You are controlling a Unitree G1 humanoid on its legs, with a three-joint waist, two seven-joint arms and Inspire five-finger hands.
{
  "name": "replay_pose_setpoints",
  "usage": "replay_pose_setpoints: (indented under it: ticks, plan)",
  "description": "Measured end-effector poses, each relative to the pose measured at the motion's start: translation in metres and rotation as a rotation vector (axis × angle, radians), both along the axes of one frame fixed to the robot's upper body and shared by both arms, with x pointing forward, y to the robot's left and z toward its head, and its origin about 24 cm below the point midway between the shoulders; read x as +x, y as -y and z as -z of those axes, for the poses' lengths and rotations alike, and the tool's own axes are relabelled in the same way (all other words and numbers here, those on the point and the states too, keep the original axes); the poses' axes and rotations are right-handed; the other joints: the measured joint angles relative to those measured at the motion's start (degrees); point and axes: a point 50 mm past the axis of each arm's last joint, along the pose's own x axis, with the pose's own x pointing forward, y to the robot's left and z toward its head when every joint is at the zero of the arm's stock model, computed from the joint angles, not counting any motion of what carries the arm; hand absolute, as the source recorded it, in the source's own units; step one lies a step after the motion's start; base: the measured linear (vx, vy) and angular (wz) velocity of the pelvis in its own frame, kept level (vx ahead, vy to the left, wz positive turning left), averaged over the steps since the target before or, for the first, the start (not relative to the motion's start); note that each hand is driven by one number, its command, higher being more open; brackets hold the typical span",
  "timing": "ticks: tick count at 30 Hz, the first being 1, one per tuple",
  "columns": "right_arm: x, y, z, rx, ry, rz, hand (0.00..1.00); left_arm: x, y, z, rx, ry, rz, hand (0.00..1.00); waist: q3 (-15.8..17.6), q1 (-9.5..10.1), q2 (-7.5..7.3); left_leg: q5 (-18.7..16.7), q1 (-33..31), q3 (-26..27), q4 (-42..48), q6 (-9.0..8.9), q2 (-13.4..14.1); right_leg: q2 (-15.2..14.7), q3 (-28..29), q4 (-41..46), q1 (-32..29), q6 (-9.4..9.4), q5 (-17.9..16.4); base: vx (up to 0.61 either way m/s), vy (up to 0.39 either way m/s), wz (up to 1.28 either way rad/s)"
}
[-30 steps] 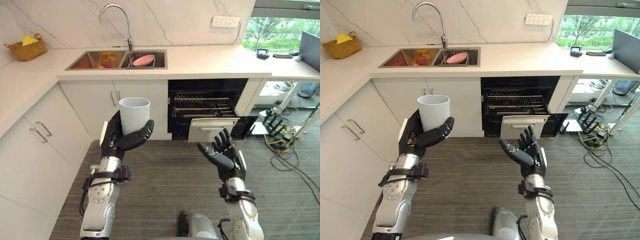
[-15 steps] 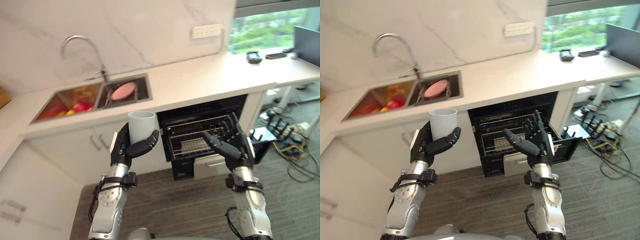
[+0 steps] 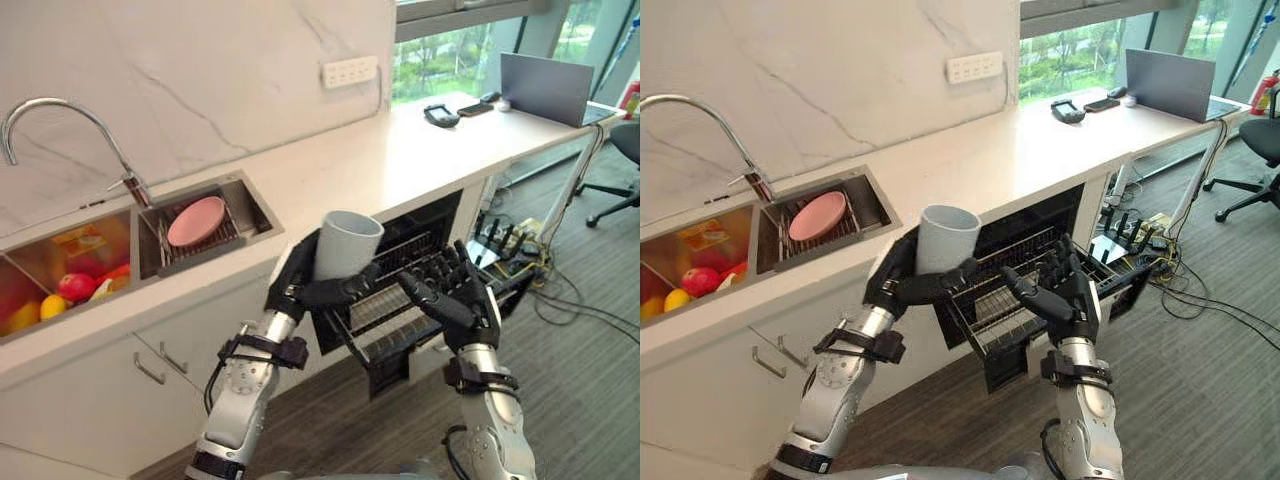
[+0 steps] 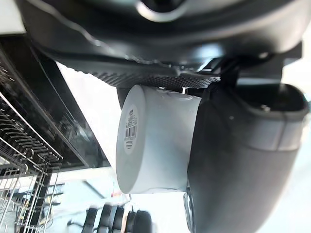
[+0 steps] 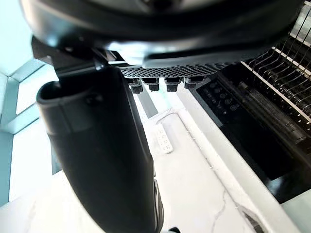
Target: Walk over to the sink, pick up the cup, carry it to the dishwasher, place the cup inside the dishwasher, then close the dishwasher door
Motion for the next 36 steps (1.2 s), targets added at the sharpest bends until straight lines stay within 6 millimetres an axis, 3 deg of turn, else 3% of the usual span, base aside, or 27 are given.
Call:
replay_pose_setpoints:
  ticks: [1, 3, 5, 6, 7, 8, 9, 10, 12, 13, 14, 15, 17, 21, 23, 24, 25, 26, 30, 36]
  plan:
    - [0.000, -0.006, 0.000, 0.014, 0.009, -0.033, 1.00, 0.000, -0.005, -0.009, -0.001, 0.042, -0.017, 0.00, -0.3, -0.03, 1.26, -0.1, 1.1, 2.2, -2.0, 1.53, 2.1, 3.6, -5.1, -2.5, -2.6, 2.46, -8.1, 0.19, 0.121, -0.79]
    - [0.001, -0.010, 0.000, 0.022, 0.018, -0.055, 1.00, 0.001, -0.011, -0.013, -0.007, 0.059, -0.057, 0.00, 0.2, 0.44, 1.81, -0.2, 1.5, 4.5, -3.6, 1.45, 4.6, 9.1, -11.4, -9.5, -4.5, 3.90, -12.4, 0.17, 0.074, -0.83]
    - [0.002, -0.012, -0.004, 0.023, 0.038, -0.087, 1.00, 0.004, -0.025, -0.011, 0.006, 0.045, -0.136, 0.00, 0.7, 0.71, 1.70, 0.5, 4.9, 8.9, -6.9, 0.17, 5.4, 13.0, -18.1, -14.9, -7.6, 3.76, -12.3, 0.24, 0.078, -0.98]
    - [0.003, -0.015, -0.007, 0.021, 0.053, -0.112, 1.00, 0.003, -0.034, -0.008, 0.009, 0.027, -0.186, 0.00, 0.8, 0.54, 1.72, -0.2, 6.7, 10.8, -7.5, -0.03, 4.8, 13.5, -20.9, -17.6, -8.8, 2.42, -10.9, 0.24, 0.065, -0.84]
    - [0.003, -0.016, -0.009, 0.019, 0.061, -0.120, 1.00, 0.003, -0.038, -0.008, 0.009, 0.023, -0.210, 0.00, 0.7, 0.44, 1.49, -0.7, 7.2, 11.2, -7.5, -0.16, 4.3, 13.6, -22.1, -19.5, -8.9, 1.04, -9.0, 0.26, 0.042, -0.55]
    - [0.003, -0.016, -0.014, 0.018, 0.082, -0.133, 1.00, 0.004, -0.041, -0.008, 0.007, 0.025, -0.240, 0.00, 0.9, 0.17, 0.38, -2.4, 8.1, 11.3, -7.0, -0.93, 2.9, 13.6, -23.2, -22.9, -9.1, -2.94, -2.8, 0.29, -0.009, -0.30]
    - [0.004, -0.012, -0.017, -0.008, 0.090, -0.141, 1.00, 0.006, -0.040, -0.005, -0.006, 0.008, -0.257, 0.00, 1.0, 0.38, 1.21, -4.7, 7.8, 11.5, -5.2, -1.44, 3.1, 13.5, -23.7, -22.8, -8.7, -5.00, -5.6, 0.29, -0.024, -0.16]
    - [0.005, -0.010, -0.017, -0.023, 0.087, -0.145, 1.00, 0.006, -0.039, -0.002, -0.012, -0.005, -0.260, 0.00, 0.8, 0.31, 2.10, -6.0, 6.9, 11.5, -3.5, -1.56, 4.0, 13.8, -24.0, -22.7, -8.7, -4.85, -6.1, 0.28, -0.057, 0.06]
    - [0.004, -0.006, -0.016, -0.046, 0.064, -0.150, 1.00, 0.005, -0.030, 0.008, 0.001, -0.045, -0.222, 0.00, 0.8, 0.23, 3.14, -10.8, 5.6, 10.6, 2.3, -2.00, 6.5, 14.2, -25.1, -19.5, -8.3, -4.65, -11.9, 0.31, -0.089, 0.23]
    - [0.004, -0.006, -0.015, -0.043, 0.062, -0.148, 1.00, 0.005, -0.028, 0.010, 0.007, -0.053, -0.212, 0.00, 1.0, 0.19, 3.20, -11.4, 4.9, 10.7, 6.2, -2.34, 7.0, 14.3, -25.6, -19.4, -7.5, -4.65, -12.8, 0.32, -0.107, 0.30]
    - [0.003, -0.005, -0.014, -0.041, 0.055, -0.137, 1.00, 0.004, -0.023, 0.015, 0.029, -0.070, -0.192, 0.00, 1.2, 0.06, 3.17, -11.5, 0.1, 11.1, 19.2, -2.74, 10.2, 14.7, -26.5, -20.0, -5.4, -4.64, -13.7, 0.25, -0.080, 0.18]
    - [0.003, -0.006, -0.015, -0.046, 0.056, -0.145, 1.00, 0.001, -0.019, 0.021, 0.029, -0.097, -0.179, 0.00, 1.4, 0.56, 3.70, -10.6, -4.0, 10.8, 31.1, -4.95, 13.9, 15.7, -26.7, -21.4, -2.6, -4.56, -13.2, 0.23, -0.075, 0.04]
    - [0.004, -0.009, -0.016, -0.049, 0.066, -0.162, 1.00, -0.004, -0.018, 0.027, 0.027, -0.121, -0.168, 0.00, 1.3, 0.83, 3.93, -10.7, -6.0, 11.2, 33.3, -5.10, 15.9, 16.0, -26.6, -23.6, 1.2, -4.41, -13.1, 0.24, -0.007, -0.18]
    - [0.004, -0.009, -0.020, -0.056, 0.092, -0.169, 1.00, -0.005, -0.016, 0.026, 0.001, -0.118, -0.190, 0.00, 1.2, 1.97, 3.96, -10.1, -7.7, 9.2, 20.1, -5.61, 15.6, 15.7, -22.7, -28.5, 4.2, -2.48, -12.0, 0.19, 0.062, -0.47]
    - [0.007, -0.012, -0.022, -0.069, 0.106, -0.206, 1.00, -0.007, -0.018, 0.027, -0.012, -0.127, -0.232, 0.00, 0.3, 2.45, 5.28, -6.2, -6.9, 1.5, 9.2, -6.13, 13.5, 15.8, -18.1, -29.6, 3.2, -0.80, -11.0, 0.18, 0.200, -1.07]
    - [0.008, -0.013, -0.024, -0.079, 0.114, -0.225, 1.00, -0.008, -0.019, 0.028, -0.014, -0.132, -0.244, 0.00, -0.3, 2.47, 6.18, -2.6, -5.9, 0.1, 4.6, -6.09, 13.0, 15.8, -16.1, -29.9, 2.5, 0.01, -10.6, 0.19, 0.262, -1.02]
    - [0.010, -0.011, -0.026, -0.099, 0.121, -0.240, 1.00, -0.008, -0.018, 0.028, -0.019, -0.133, -0.247, 0.00, -1.2, 2.33, 7.54, 3.9, -4.9, -0.4, -0.6, -6.26, 12.7, 16.2, -14.5, -30.1, 1.6, 1.27, -10.2, 0.25, 0.353, -0.89]
    - [0.010, -0.009, -0.026, -0.105, 0.119, -0.239, 1.00, -0.008, -0.017, 0.027, -0.023, -0.130, -0.248, 0.00, -1.7, 2.23, 8.08, 5.4, -3.8, 0.0, -2.7, -8.23, 12.8, 16.4, -13.4, -30.1, 1.2, 2.24, -10.1, 0.21, 0.308, -0.64]
    - [0.010, -0.018, -0.024, -0.054, 0.124, -0.232, 1.00, -0.006, -0.021, 0.026, 0.010, -0.114, -0.250, 0.00, -2.3, 1.74, 4.90, 7.1, -1.1, 1.3, -9.1, -6.58, 9.4, 14.1, -12.7, -34.3, 2.4, 5.46, -7.3, 0.09, 0.224, -0.09]
    - [0.010, -0.044, -0.021, 0.002, 0.112, -0.318, 1.00, -0.004, -0.034, 0.025, 0.011, -0.107, -0.315, 0.00, -2.2, 2.11, 4.28, 7.2, 1.6, 2.4, -11.7, -6.25, 8.6, 14.3, -12.8, -42.5, 7.3, 6.45, -3.2, 0.02, 0.089, -0.03]
